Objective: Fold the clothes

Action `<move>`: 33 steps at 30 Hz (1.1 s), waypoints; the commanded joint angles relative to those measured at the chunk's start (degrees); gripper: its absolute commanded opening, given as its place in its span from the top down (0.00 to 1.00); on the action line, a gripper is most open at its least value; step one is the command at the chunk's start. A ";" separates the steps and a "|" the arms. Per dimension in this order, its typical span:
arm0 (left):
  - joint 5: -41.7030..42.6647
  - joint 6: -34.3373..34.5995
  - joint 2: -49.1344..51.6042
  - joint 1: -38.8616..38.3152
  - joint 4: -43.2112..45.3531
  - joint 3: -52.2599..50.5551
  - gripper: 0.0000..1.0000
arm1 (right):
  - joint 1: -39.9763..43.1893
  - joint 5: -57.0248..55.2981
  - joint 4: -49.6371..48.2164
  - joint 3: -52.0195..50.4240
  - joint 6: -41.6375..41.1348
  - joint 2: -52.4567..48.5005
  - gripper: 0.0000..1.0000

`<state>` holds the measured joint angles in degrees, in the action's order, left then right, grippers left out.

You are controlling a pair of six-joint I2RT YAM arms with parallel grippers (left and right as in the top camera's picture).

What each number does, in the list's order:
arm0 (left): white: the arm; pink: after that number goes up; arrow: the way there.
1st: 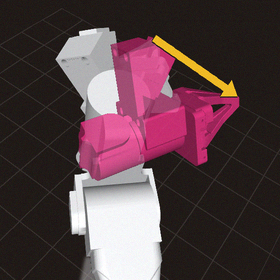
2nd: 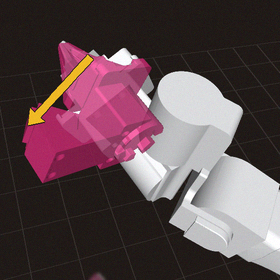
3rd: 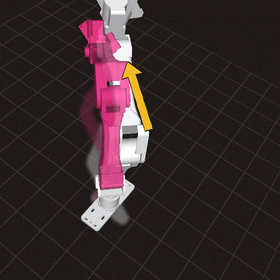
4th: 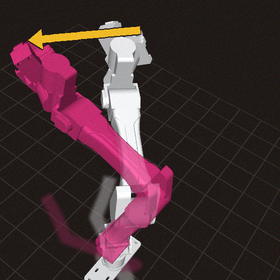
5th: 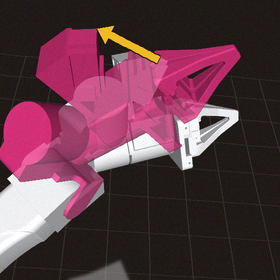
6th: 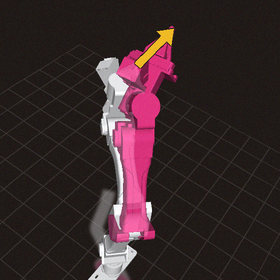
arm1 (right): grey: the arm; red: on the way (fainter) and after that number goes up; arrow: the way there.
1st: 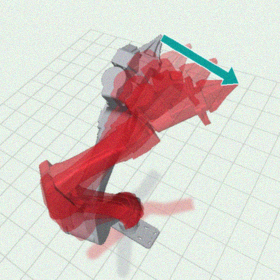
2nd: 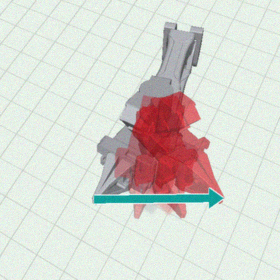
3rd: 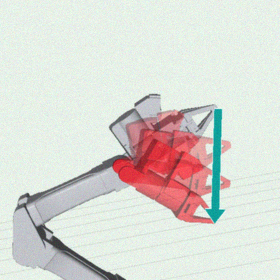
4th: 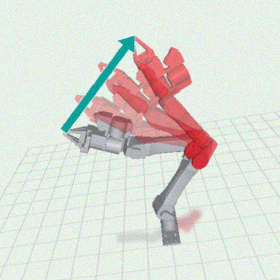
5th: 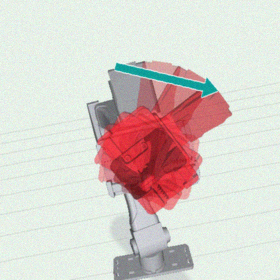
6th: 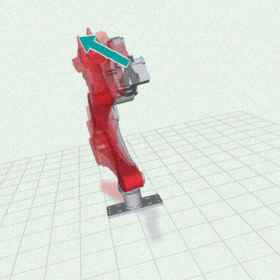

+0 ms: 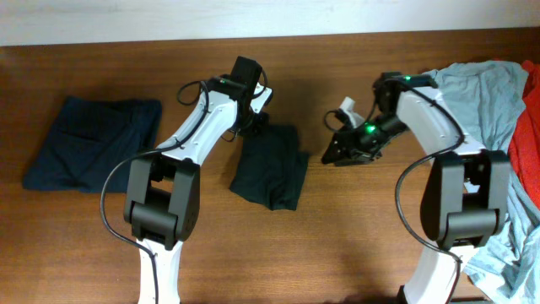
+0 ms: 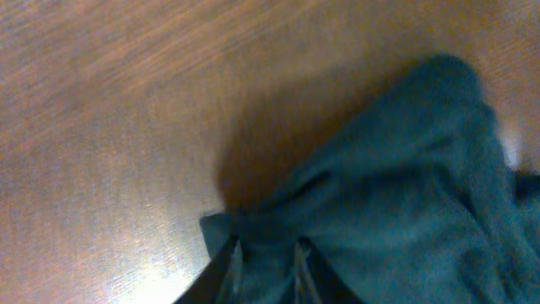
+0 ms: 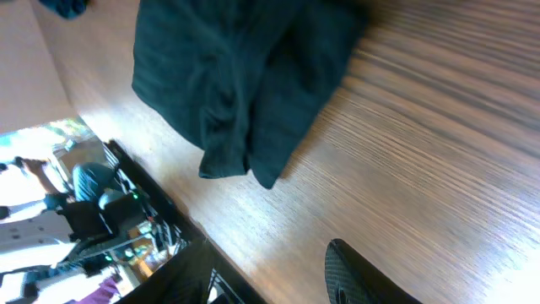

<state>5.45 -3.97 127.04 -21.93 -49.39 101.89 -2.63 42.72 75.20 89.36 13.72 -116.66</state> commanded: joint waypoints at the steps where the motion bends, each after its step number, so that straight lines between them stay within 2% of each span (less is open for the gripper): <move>1: -1.55 -3.48 -1.38 0.46 5.20 -3.69 0.74 | -1.92 0.33 -0.20 0.81 1.03 1.79 0.51; 3: -3.67 -3.43 -1.40 1.05 6.47 -3.23 0.73 | -2.36 0.33 -0.13 0.81 1.01 1.79 0.51; 4: -3.87 -3.41 -1.46 1.31 6.47 -2.60 0.71 | -2.54 0.33 -0.11 0.81 0.87 1.79 0.51; 5: -3.78 -3.32 -1.53 2.01 6.12 -0.79 0.63 | -2.67 0.33 -0.11 0.81 0.87 1.79 0.50; 8: -3.76 -3.19 -2.78 3.21 2.49 4.31 0.59 | -2.71 0.33 -0.17 0.81 0.87 1.79 0.50; 10: -3.72 -2.51 -4.20 3.76 -2.99 8.31 0.52 | -2.71 0.35 -0.22 0.81 0.90 1.79 0.50; 13: -0.81 -1.25 -6.23 3.89 -14.69 12.96 0.50 | -2.95 0.33 -1.22 0.81 0.94 1.79 0.50; 14: 1.49 -1.25 -6.75 3.82 -17.86 13.25 0.52 | -3.04 0.35 -2.01 0.81 0.87 1.79 0.50; 17: 4.26 -1.22 -6.60 3.85 -25.40 12.31 0.76 | -3.02 0.35 -3.85 0.81 0.85 1.79 0.50; 21: 9.88 -1.22 -6.40 3.85 -27.78 2.99 0.93 | -3.04 0.61 -5.09 0.81 -1.44 1.79 0.47; 23: 10.12 -1.22 -6.40 3.82 -27.58 -1.88 0.97 | -3.04 4.33 -7.34 0.81 -3.78 1.77 0.46; 25: 10.29 -1.22 -6.40 3.76 -26.91 -6.95 0.97 | -3.45 8.26 -12.35 0.81 -7.93 1.77 0.54; 26: 10.82 -1.25 -6.40 3.65 -25.57 -10.40 0.98 | -4.22 8.31 -16.74 0.81 -12.57 1.77 0.56; 29: 13.79 -1.25 -6.40 3.39 -22.49 -15.93 0.98 | -6.69 8.31 -24.50 0.81 -18.10 1.77 0.56; 33: 13.07 -1.27 -6.91 3.76 -22.01 -18.69 0.99 | -12.35 5.92 -30.49 0.81 -20.39 1.75 0.56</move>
<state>17.19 -5.13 120.55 -18.26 -71.46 83.79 -11.55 49.08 45.80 89.65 -2.92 -116.62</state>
